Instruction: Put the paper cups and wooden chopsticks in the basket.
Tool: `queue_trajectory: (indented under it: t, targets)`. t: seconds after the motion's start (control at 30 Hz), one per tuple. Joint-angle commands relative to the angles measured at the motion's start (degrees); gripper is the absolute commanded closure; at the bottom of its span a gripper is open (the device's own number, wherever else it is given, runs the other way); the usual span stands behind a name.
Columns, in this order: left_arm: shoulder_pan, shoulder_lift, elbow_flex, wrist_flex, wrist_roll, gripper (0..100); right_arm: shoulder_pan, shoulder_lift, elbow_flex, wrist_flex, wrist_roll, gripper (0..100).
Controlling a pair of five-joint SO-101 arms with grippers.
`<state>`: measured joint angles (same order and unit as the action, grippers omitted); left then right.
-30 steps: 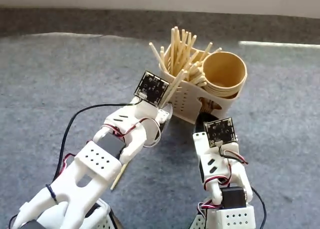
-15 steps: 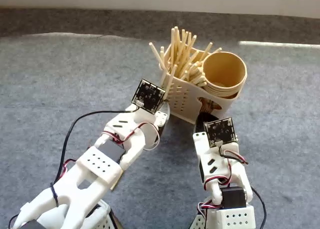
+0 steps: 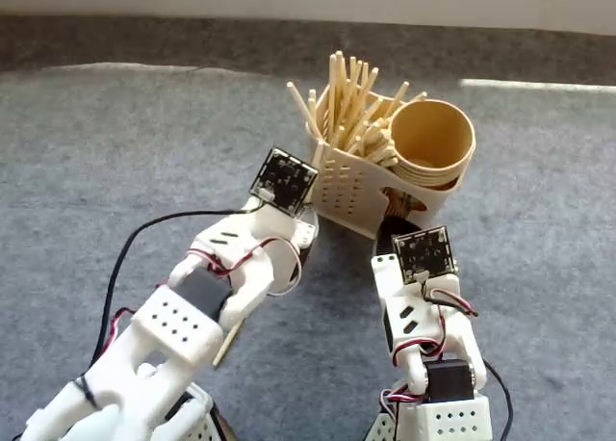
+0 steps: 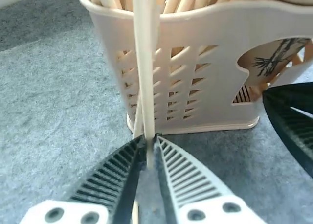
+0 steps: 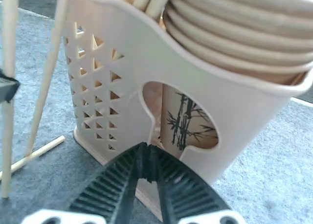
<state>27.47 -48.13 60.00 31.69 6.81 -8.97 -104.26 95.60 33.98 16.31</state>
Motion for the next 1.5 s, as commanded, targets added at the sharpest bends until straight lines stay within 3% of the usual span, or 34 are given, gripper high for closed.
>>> queue_trajectory:
  t: [0.0,0.23,0.63,0.83,1.03,1.47]
  targets:
    - [2.6,-10.1,-3.3,4.0,-0.6,99,0.5,-1.1,1.1,-0.2,-0.2,99.4]
    - [2.9,-23.1,-6.1,5.5,-0.6,99,0.4,-1.1,1.1,-0.2,-0.2,99.4]
    - [2.9,-23.2,-20.8,5.0,-0.7,99,0.4,-1.1,1.1,-0.2,-0.2,99.4]
    - [3.2,-22.9,-19.3,-5.5,-6.3,99,0.4,-1.1,1.1,-0.2,-0.2,99.4]
    - [2.9,-11.9,-20.2,-13.6,-7.1,99,0.4,-1.1,1.2,-0.2,-0.2,99.4]
    - [-1.1,14.1,-33.3,-13.5,-6.7,99,0.6,-1.1,2.0,-2.1,-0.2,99.4]
